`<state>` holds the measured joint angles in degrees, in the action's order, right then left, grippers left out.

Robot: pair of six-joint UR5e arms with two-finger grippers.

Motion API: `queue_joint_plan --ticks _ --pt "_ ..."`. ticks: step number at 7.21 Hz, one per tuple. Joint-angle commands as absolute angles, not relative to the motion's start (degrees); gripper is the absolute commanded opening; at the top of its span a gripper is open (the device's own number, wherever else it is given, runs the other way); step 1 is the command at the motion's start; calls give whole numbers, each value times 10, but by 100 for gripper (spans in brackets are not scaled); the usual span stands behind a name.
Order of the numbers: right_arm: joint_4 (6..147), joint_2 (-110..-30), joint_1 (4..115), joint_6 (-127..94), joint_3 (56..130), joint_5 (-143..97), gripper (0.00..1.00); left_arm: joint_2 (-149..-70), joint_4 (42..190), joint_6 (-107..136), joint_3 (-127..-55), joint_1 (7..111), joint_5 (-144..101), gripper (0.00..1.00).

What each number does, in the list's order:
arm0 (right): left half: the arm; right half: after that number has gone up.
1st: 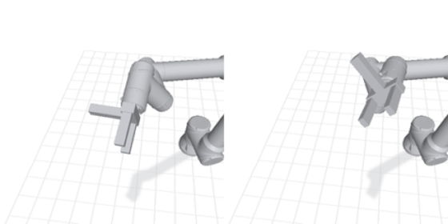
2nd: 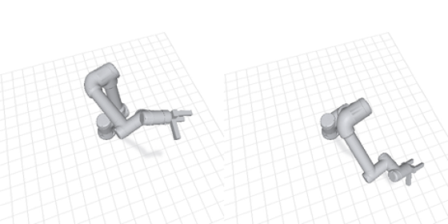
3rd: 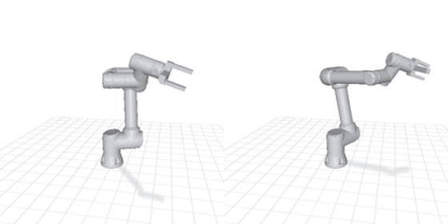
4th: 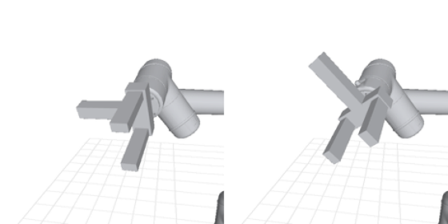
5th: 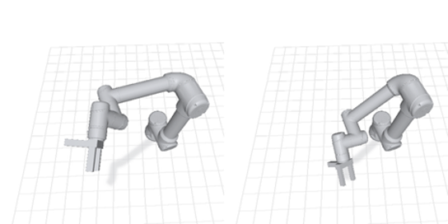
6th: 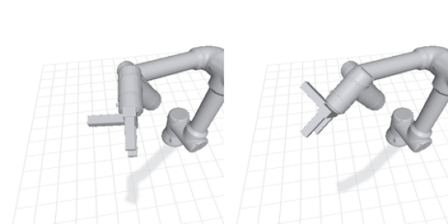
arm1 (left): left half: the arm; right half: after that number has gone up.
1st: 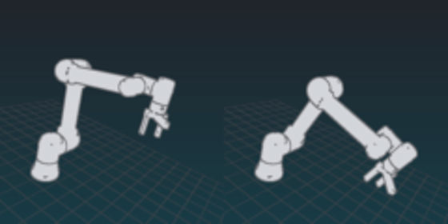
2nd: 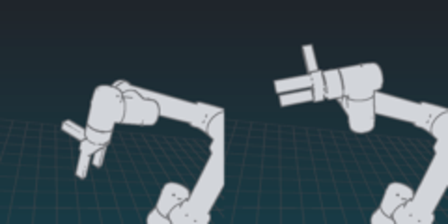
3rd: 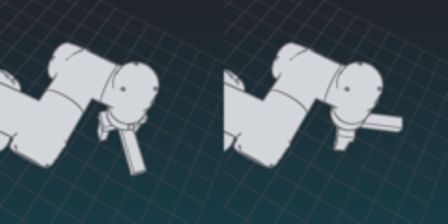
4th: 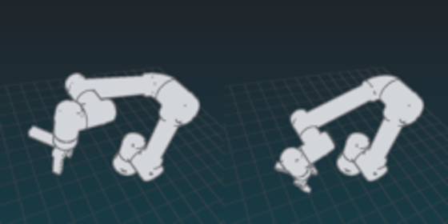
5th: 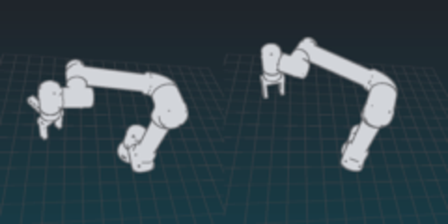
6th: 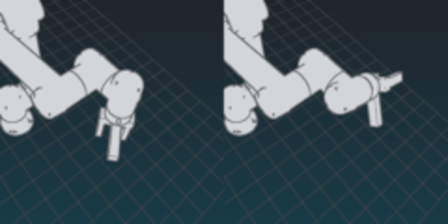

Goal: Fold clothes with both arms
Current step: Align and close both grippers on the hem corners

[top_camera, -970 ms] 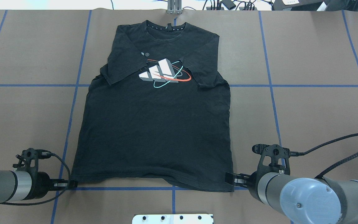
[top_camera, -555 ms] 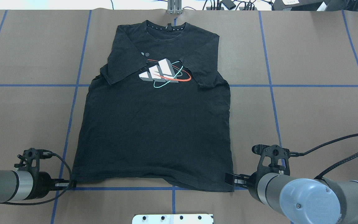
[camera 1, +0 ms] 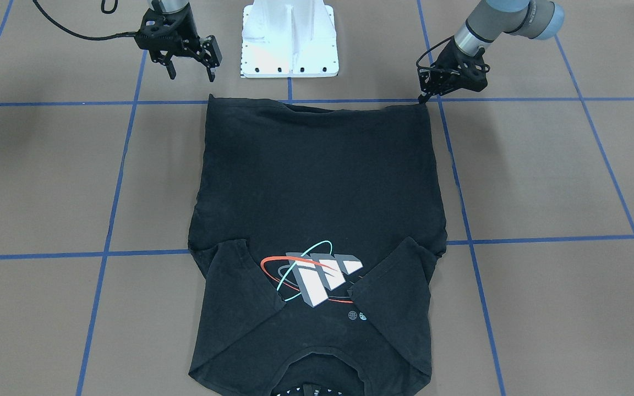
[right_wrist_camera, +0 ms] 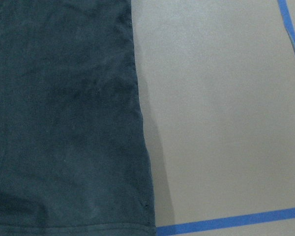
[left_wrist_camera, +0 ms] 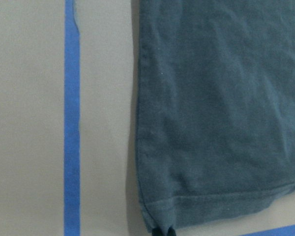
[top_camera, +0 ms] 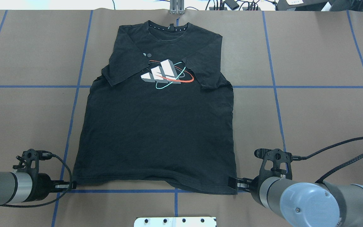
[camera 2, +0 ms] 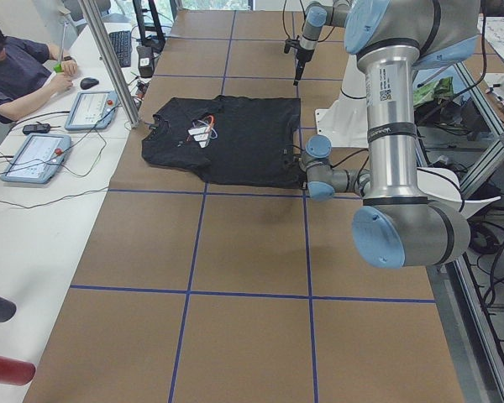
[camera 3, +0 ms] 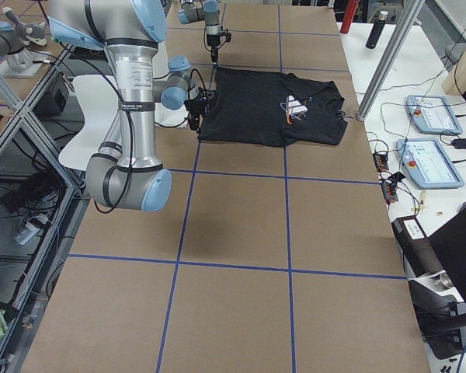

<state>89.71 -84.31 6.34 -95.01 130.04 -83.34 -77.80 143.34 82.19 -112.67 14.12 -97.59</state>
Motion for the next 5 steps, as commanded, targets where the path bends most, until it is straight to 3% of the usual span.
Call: queue_joint_plan --ticks 1,4,5 --pt "896 -838 38 -969 1278 -809 100 -779 1433 824 -1129 142 -976 0" --pt "814 -839 10 -992 1219 -761 100 -779 1434 826 -1129 142 -976 0" --pt "815 -843 0 -993 1212 -759 94 -779 1434 827 -1129 142 -976 0"
